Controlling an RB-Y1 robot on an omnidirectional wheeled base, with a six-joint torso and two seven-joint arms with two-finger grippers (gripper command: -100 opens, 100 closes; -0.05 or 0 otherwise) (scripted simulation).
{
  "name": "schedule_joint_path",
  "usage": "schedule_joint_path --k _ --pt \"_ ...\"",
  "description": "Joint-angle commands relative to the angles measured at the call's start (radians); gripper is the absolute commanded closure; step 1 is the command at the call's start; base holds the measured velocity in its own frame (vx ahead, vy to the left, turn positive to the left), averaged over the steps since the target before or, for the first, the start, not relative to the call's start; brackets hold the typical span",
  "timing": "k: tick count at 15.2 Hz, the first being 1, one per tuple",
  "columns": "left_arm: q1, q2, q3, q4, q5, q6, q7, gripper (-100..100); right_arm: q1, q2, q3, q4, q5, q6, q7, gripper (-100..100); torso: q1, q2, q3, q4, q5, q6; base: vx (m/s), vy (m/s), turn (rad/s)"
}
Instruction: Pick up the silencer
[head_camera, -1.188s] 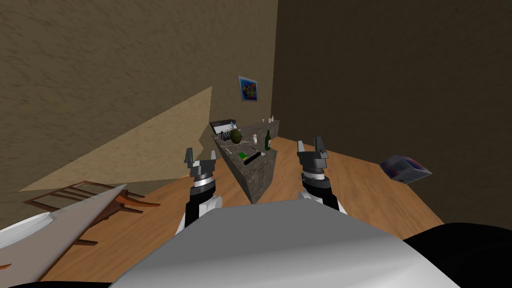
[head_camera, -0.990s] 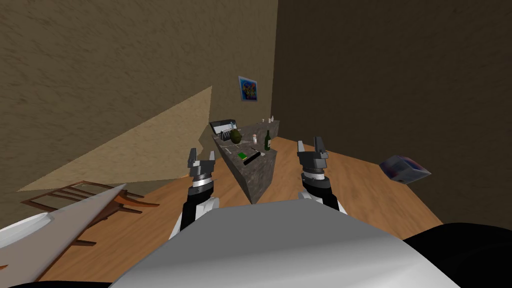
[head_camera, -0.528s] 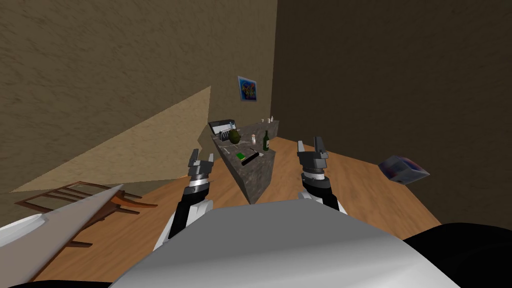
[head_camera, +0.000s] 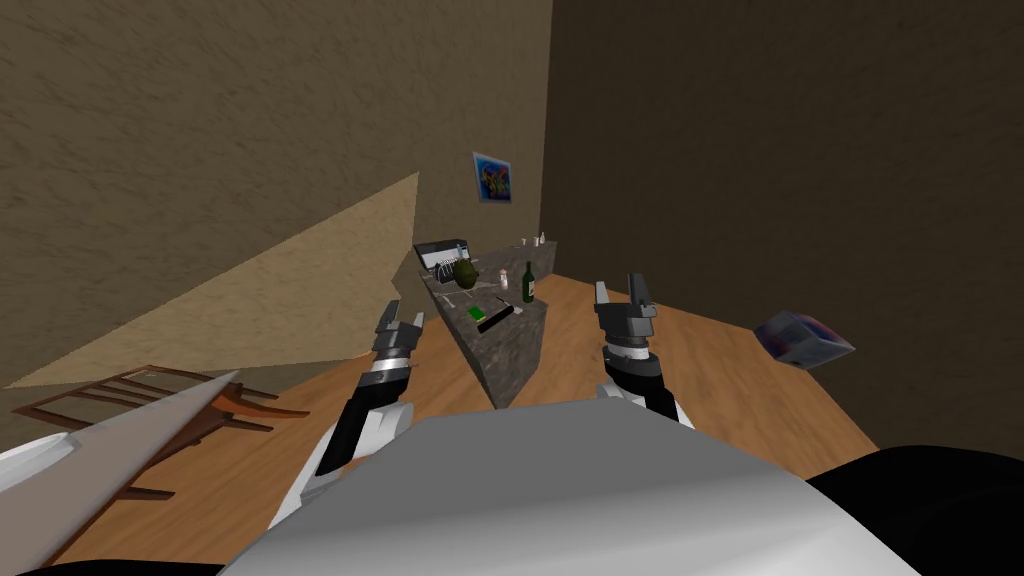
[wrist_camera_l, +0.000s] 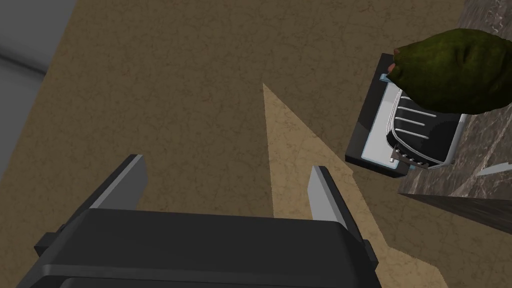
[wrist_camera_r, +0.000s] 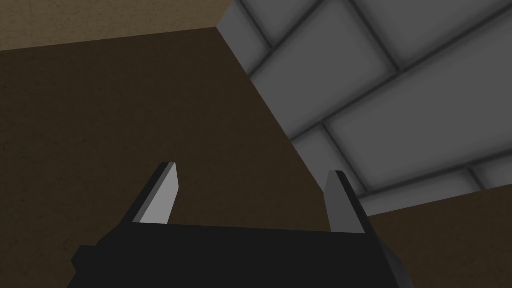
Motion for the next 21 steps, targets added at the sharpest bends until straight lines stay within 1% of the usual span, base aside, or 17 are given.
schedule_joint_path --k 1,2,3,4,5,7,8,10,11,13,14,16,17,19,20,21 --pt "0.003 0.007 0.008 -0.005 0.004 0.033 0.001 -100 0.0 0.0 0.0 0.0 0.0 0.0 0.0 0 0.0 0.0 0.0 0.0 0.0 0.0 0.009 -0.046 0.0" --pt "0.009 0.029 0.033 -0.006 0.018 0.066 0.004 -100 0.0 0.0 0.0 0.0 0.0 0.0 0.0 0 0.001 0.0 0.0 0.0 0.0 0.0 0.01 -0.052 -0.015" --pt "0.009 0.029 0.033 -0.006 0.018 0.086 0.004 -100 0.0 0.0 0.0 0.0 0.0 0.0 0.0 0 0.001 0.0 0.0 0.0 0.0 0.0 0.011 -0.062 -0.016" --pt "0.009 0.029 0.033 -0.006 0.018 0.089 0.004 -100 0.0 0.0 0.0 0.0 0.0 0.0 0.0 0 0.0 0.001 0.0 0.0 0.0 0.0 0.008 -0.047 -0.001" --pt "0.015 0.05 0.058 -0.007 0.033 0.118 0.008 -100 0.0 0.0 0.0 0.0 0.0 0.0 0.0 0 0.001 0.001 0.0 0.0 0.0 0.0 0.014 -0.063 -0.024" --pt "0.015 0.05 0.058 -0.007 0.033 0.147 0.008 -100 0.0 0.0 0.0 0.0 0.0 0.0 0.0 0 0.0 0.0 0.0 0.0 0.0 0.0 0.023 -0.061 -0.01" --pt "0.022 0.07 0.085 -0.008 0.048 0.176 0.014 -100 0.0 0.0 0.0 0.0 0.0 0.0 0.0 0 0.0 0.0 0.0 0.0 0.0 0.0 0.024 -0.074 -0.028" --pt "0.022 0.07 0.085 -0.008 0.048 0.208 0.014 -100 0.0 0.0 0.0 0.0 0.0 0.0 0.0 0 -0.001 0.0 0.0 0.0 0.0 0.0 0.018 -0.073 -0.013" --pt "0.029 0.088 0.112 -0.008 0.063 0.237 0.02 -100 0.0 0.0 0.0 0.0 0.0 0.0 0.0 0 0.0 0.0 0.0 0.0 0.0 0.0 0.023 -0.064 -0.025" --pt "0.029 0.088 0.112 -0.008 0.063 0.27 0.02 -100 0.0 0.0 0.0 0.0 0.0 0.0 0.0 0 -0.001 -0.001 0.0 0.0 0.0 0.0 0.029 -0.065 -0.02" --pt "0.036 0.105 0.139 -0.007 0.08 0.299 0.027 -100 0.0 0.0 0.0 0.0 0.0 0.0 0.0 0 0.0 -0.001 0.0 0.0 0.0 0.0 0.043 -0.056 -0.041" --pt "0.036 0.105 0.139 -0.007 0.08 0.334 0.027 -100 0.0 0.0 0.0 0.0 0.0 0.0 0.0 0 0.0 -0.001 -0.001 0.0 0.0 0.0 0.034 -0.065 -0.022" --pt "0.044 0.119 0.167 -0.006 0.096 0.362 0.034 -100 0.0 0.0 0.0 0.0 0.0 0.0 0.0 0 0.0 -0.001 -0.001 0.0 0.0 0.0 0.01 -0.064 0.012" --pt "0.044 0.119 0.167 -0.006 0.096 0.399 0.034 -100 0.0 0.0 0.0 0.0 0.0 0.0 0.0 0 -0.001 0.0 0.0 0.0 0.0 0.0 0.01 -0.066 0.007" --pt "0.051 0.133 0.195 -0.004 0.113 0.428 0.043 -100 0.0 0.0 0.0 0.0 0.0 0.0 0.0 0 0.0 0.0 0.0 0.0 0.0 0.0 0.016 -0.073 -0.014" --pt "0.051 0.133 0.195 -0.004 0.113 0.45 0.043 -100 0.0 0.0 0.0 0.0 0.0 0.0 0.0 0 -0.001 0.0 0.0 0.0 0.0 0.0 0.031 -0.082 -0.029"
